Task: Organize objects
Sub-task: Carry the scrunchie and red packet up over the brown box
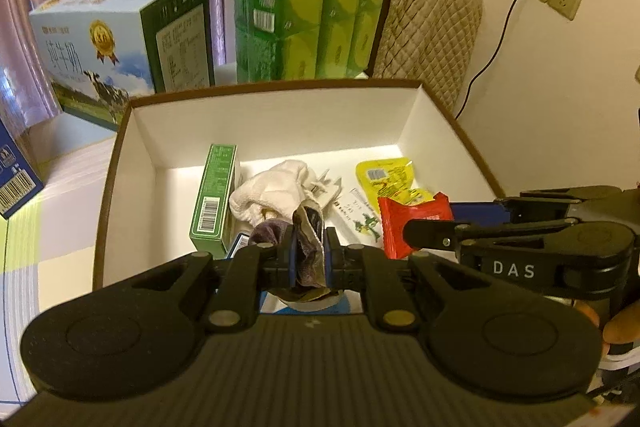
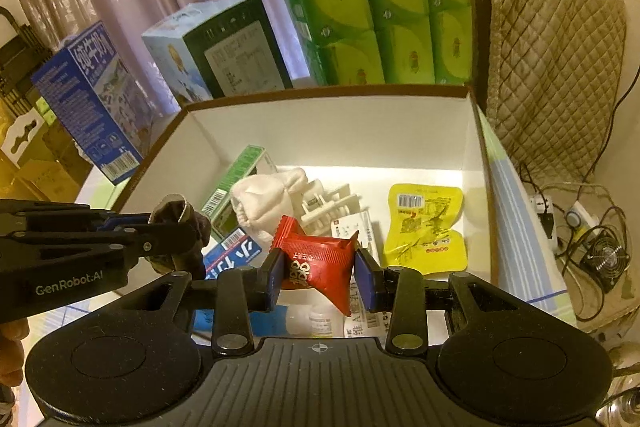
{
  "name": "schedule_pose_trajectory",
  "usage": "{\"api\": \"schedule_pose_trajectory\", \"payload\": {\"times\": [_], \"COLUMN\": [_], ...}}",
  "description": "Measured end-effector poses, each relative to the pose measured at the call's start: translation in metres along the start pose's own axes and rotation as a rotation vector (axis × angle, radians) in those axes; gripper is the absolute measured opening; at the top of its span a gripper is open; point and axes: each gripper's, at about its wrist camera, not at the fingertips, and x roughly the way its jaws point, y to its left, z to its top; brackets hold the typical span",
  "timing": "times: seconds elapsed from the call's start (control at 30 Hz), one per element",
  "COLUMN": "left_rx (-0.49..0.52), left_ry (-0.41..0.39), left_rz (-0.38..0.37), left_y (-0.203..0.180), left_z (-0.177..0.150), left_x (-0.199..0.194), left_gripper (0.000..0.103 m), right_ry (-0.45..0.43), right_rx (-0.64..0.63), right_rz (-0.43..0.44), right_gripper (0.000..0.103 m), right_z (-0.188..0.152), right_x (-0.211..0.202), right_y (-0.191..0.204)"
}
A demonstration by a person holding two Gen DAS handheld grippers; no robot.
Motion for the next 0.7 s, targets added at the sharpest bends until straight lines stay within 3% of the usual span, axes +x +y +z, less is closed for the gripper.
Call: {"api": "schedule_pose_trajectory", "payload": {"times": [0.63, 0.7], "left_rx": [-0.037, -0.036], "left_ry": [0.096, 0.103], "left_rz": [-0.004, -0.010], "left_y": [0.019, 0.020], "left_z": [0.001, 0.001], "left_x": [0.043, 0.045], "left_gripper": [0.010, 0.014], "right_ry": [0.046, 0.048], "right_rx": [0.012, 0.013], "right_rz": [-0.004, -0.005], "right_gripper": [0.035, 0.035], "right_z": [0.007, 0.008], "right_x": [0.034, 0.035], "right_y": [-0.008, -0.008]}}
